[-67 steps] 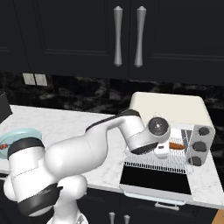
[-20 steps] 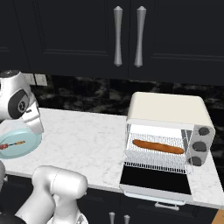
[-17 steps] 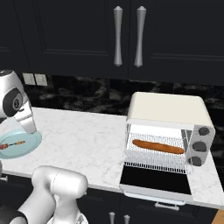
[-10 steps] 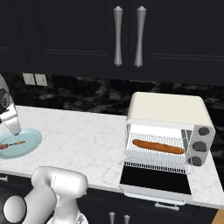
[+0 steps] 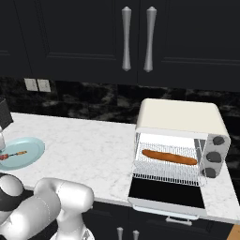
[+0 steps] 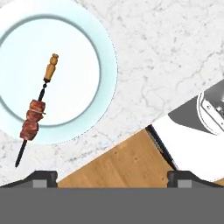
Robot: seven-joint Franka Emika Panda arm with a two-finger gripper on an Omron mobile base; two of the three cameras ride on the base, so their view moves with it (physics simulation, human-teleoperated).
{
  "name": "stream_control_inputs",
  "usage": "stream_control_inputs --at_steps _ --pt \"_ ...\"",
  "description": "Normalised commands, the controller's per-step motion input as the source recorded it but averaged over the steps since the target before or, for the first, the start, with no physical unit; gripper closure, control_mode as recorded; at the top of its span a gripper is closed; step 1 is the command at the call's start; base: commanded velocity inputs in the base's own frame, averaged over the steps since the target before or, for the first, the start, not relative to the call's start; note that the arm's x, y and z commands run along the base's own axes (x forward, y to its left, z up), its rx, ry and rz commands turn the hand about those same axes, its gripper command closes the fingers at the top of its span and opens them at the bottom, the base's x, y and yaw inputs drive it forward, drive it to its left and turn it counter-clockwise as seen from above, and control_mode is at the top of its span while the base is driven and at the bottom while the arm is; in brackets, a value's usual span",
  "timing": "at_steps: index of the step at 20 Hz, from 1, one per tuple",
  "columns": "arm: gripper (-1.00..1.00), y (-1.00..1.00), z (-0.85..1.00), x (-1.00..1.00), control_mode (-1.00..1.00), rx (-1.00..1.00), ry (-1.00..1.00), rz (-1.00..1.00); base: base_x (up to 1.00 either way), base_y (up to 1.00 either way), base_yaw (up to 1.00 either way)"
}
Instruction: Pick up the kebab skewer and baguette bread, and place them inside the toaster oven. Close the toaster oven door and start by setting the timer.
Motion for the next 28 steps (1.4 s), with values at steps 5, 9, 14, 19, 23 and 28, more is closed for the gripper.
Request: stream_control_inputs --at_steps 5,9,14,19,23,28 --pt "-1.0 0.13 -0.48 0.15 -1.0 0.01 -0.02 -0.01 0.0 0.0 0.0" --pt "-1.0 0.03 -0.21 0.42 -1.0 0.03 -0.08 -0.06 0.0 0.0 0.0" --pt "-1.0 0.25 -0.18 0.18 -1.0 0.01 0.0 -0.02 0.0 0.0 0.0" --pt "-1.0 0.41 -0.17 0.06 -1.0 0.0 0.0 0.0 0.0 0.0 0.0" --pt "-1.0 0.13 -0.4 0.03 -1.0 0.0 0.0 0.0 0.0 0.0 0.0" --pt "-1.0 0.07 -0.22 0.22 -1.0 0.01 0.0 0.0 0.0 0.0 0.0"
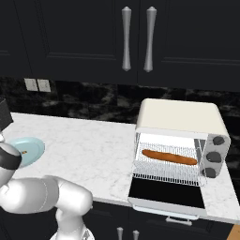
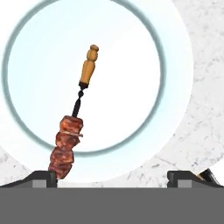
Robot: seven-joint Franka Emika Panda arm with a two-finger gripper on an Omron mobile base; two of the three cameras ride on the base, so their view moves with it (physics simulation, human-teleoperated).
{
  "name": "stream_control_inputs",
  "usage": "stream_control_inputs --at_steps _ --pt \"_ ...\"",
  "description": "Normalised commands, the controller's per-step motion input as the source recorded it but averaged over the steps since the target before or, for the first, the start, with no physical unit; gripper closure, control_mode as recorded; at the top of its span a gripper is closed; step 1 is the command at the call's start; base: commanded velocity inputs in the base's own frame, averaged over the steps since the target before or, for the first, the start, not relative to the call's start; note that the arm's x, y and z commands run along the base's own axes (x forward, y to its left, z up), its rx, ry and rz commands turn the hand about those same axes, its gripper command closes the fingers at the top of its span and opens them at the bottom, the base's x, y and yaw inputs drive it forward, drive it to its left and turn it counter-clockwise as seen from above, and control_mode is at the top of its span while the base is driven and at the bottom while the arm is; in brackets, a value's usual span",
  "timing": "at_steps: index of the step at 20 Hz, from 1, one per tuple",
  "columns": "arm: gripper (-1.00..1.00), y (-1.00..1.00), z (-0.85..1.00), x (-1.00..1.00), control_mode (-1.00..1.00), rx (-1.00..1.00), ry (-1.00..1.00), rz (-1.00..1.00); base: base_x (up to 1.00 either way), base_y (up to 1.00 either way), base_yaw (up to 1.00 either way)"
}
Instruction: Pick up the kebab skewer and baguette bread, and place them inside the toaster oven. Close the toaster oven door and start by setting the timer.
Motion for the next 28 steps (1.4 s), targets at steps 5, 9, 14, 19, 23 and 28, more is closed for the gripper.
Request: stream_control_inputs --at_steps 5,9,14,19,23,28 --pt "-1.0 0.34 -0.1 0.36 -1.0 0.0 0.01 0.0 0.0 0.0 0.0" --pt "-1.0 0.3 -0.17 0.18 -1.0 0.0 0.04 0.0 0.0 0.0 0.0" --pt "-1.0 0.24 -0.34 0.11 -1.0 0.0 0.02 0.0 0.0 0.0 0.0" --pt "-1.0 0.1 -0.38 0.14 -1.0 0.0 0.0 0.0 0.0 0.0 0.0" --pt "-1.0 0.0 -0.17 0.07 -1.0 0.0 0.0 0.0 0.0 0.0 0.0" --pt "-1.0 0.0 -0.33 0.0 -1.0 0.0 0.0 0.0 0.0 0.0 0.0"
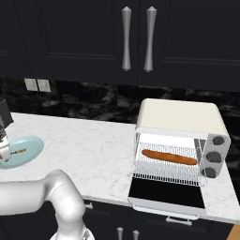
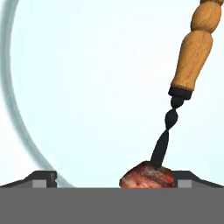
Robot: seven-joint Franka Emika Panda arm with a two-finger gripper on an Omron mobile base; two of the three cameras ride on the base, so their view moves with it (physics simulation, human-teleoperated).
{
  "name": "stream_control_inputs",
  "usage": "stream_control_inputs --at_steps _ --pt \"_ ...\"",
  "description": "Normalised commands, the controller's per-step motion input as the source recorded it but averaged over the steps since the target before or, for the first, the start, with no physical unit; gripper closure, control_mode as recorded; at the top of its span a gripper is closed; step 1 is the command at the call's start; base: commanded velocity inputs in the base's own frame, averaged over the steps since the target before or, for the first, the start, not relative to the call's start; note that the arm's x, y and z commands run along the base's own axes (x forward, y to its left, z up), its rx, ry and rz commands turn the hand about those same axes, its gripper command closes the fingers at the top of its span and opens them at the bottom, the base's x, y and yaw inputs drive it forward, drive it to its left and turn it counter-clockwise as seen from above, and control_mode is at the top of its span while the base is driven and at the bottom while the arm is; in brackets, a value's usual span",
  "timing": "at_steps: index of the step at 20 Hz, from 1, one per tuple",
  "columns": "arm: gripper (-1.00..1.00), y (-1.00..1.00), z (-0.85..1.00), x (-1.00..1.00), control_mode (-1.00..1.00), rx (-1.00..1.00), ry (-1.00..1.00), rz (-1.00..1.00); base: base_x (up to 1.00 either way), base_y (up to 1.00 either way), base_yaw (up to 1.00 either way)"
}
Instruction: Pick up the kebab skewer and baguette bread, and place them inside the toaster oven. Close the toaster oven door and start by setting the timer.
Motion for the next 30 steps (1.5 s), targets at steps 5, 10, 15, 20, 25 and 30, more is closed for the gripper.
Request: stream_control_inputs --at_steps 5,10,15,20,25,30 --pt "-1.0 0.0 -0.35 0.0 -1.0 0.0 0.01 0.0 0.0 0.0 0.0" --pt "1.0 0.0 -0.14 0.0 -1.0 0.0 0.05 0.0 0.0 0.0 0.0" --pt "1.0 0.0 -0.22 0.0 -1.0 0.0 0.02 0.0 0.0 0.0 0.0" --pt "1.0 -0.51 0.24 -0.12 -1.0 0.01 0.0 0.0 0.0 0.0 0.0" --pt "1.0 -1.0 0.5 -0.4 -1.0 0.01 0.0 -0.01 0.0 0.0 0.0" --pt "1.0 -1.0 0.37 -0.26 -1.0 0.01 0.0 -0.05 0.0 0.0 0.0"
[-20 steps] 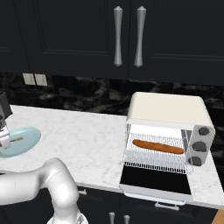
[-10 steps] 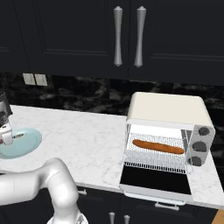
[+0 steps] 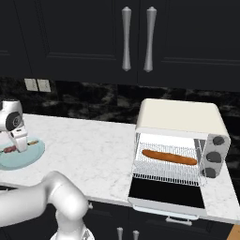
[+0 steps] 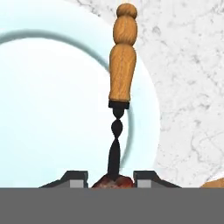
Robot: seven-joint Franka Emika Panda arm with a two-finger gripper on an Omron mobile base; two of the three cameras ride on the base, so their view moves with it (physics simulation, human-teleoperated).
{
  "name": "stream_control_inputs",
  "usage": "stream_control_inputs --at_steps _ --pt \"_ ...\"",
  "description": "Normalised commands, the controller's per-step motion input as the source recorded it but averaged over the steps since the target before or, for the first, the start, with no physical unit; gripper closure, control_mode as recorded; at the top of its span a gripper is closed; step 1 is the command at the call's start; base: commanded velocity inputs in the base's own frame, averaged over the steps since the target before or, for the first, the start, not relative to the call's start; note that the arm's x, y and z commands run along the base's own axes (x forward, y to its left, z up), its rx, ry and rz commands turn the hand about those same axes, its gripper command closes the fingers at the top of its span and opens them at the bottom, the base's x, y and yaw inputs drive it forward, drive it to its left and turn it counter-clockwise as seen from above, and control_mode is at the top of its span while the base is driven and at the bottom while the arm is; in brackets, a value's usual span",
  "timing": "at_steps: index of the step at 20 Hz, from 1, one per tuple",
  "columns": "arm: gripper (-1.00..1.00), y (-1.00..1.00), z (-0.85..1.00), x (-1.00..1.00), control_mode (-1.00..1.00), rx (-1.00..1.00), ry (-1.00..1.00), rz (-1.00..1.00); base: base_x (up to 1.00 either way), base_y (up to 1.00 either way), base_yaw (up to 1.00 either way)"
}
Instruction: Pick up the kebab skewer and baguette bread, and place them inside the toaster oven. Close the toaster oven door and start by setting the timer.
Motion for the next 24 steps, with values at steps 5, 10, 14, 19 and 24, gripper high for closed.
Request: stream_control_inputs --at_steps 5,10,14,19,24 --pt "1.0 -1.0 0.5 -0.1 -1.0 0.02 0.0 -0.07 0.0 0.0 0.0" --pt "1.0 -1.0 0.34 -0.46 -1.0 0.01 -0.01 -0.06 0.0 0.0 0.0" --pt "1.0 -0.92 0.42 -0.75 -1.0 0.0 -0.09 -0.07 0.0 0.0 0.0" --pt "1.0 -0.54 0.73 -0.28 -1.0 0.06 -0.3 -0.08 0.0 0.0 0.0" --pt "1.0 -0.81 0.58 -0.2 -1.0 0.04 -0.13 -0.14 0.0 0.0 0.0"
